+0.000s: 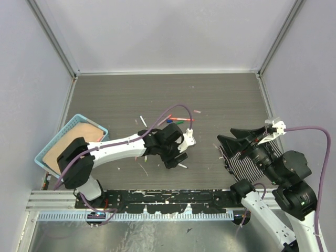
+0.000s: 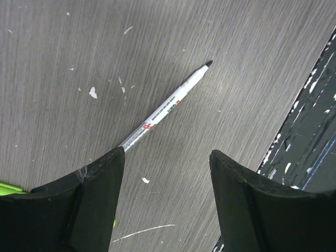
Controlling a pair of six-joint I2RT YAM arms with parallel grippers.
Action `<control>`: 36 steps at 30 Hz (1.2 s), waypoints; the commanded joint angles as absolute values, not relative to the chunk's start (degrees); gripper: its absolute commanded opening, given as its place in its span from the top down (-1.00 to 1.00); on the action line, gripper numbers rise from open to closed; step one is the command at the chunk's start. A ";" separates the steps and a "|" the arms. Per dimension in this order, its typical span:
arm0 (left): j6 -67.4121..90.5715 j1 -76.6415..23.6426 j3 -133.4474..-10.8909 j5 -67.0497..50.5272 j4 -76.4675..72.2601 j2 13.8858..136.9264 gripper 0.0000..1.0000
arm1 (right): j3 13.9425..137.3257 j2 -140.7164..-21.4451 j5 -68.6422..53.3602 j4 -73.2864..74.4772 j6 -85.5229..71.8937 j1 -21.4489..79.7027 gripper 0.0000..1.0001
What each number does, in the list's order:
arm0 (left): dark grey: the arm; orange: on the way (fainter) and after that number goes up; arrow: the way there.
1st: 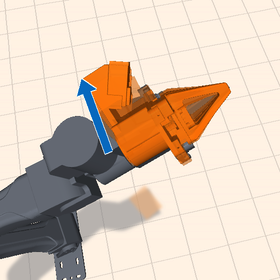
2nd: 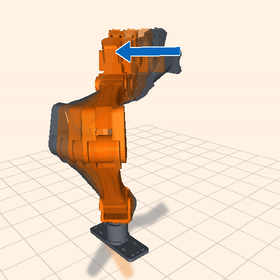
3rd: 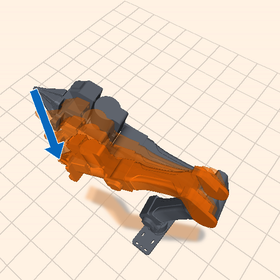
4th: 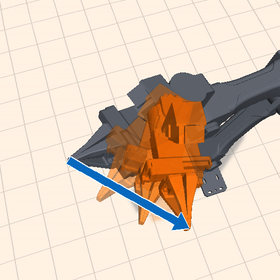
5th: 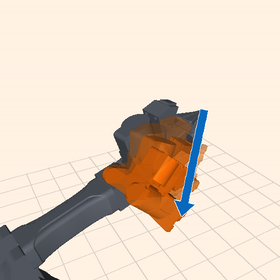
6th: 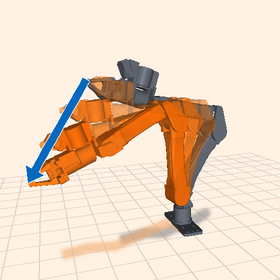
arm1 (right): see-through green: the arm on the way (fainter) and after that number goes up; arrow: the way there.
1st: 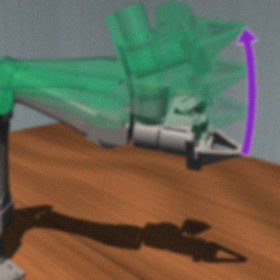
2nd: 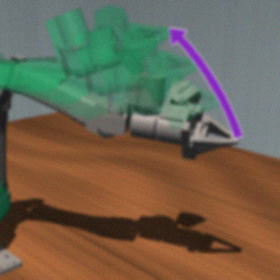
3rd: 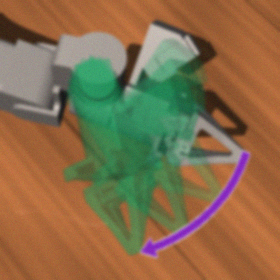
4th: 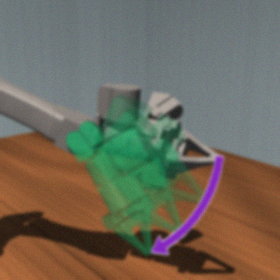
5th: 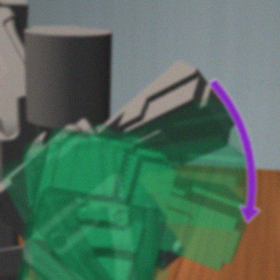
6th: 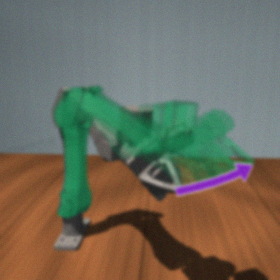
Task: Insert the pens into the pen caps
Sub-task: Pick up the pen from the center of the board.
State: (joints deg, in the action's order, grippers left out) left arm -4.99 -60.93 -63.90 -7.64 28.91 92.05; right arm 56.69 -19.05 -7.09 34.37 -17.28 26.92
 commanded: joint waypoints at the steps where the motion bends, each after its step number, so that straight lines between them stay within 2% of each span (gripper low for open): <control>1: -8.58 -61.19 -65.27 -8.37 29.14 94.21 -0.46 | 57.93 -18.87 -7.39 34.54 -17.39 26.89 -0.37; 10: -10.85 -61.19 -65.19 -6.11 27.96 98.28 -0.51 | 58.45 -19.62 -5.47 35.22 -16.53 26.95 -0.37; 14: -11.48 -61.18 -65.80 -5.44 27.70 100.33 -0.42 | 58.01 -19.61 -4.94 34.95 -16.44 26.90 -0.36; 23: -12.86 -61.17 -65.83 -2.90 25.89 102.20 -0.41 | 57.62 -20.74 -5.96 34.76 -15.73 26.90 -0.37; 29: -13.67 -61.19 -66.71 -2.41 27.34 103.82 -0.14 | 56.82 -21.33 -6.90 34.54 -15.48 26.89 -0.36; 36: -13.97 -61.15 -66.91 -1.67 27.38 104.51 -0.10 | 56.47 -21.74 -7.73 34.09 -15.38 26.89 -0.36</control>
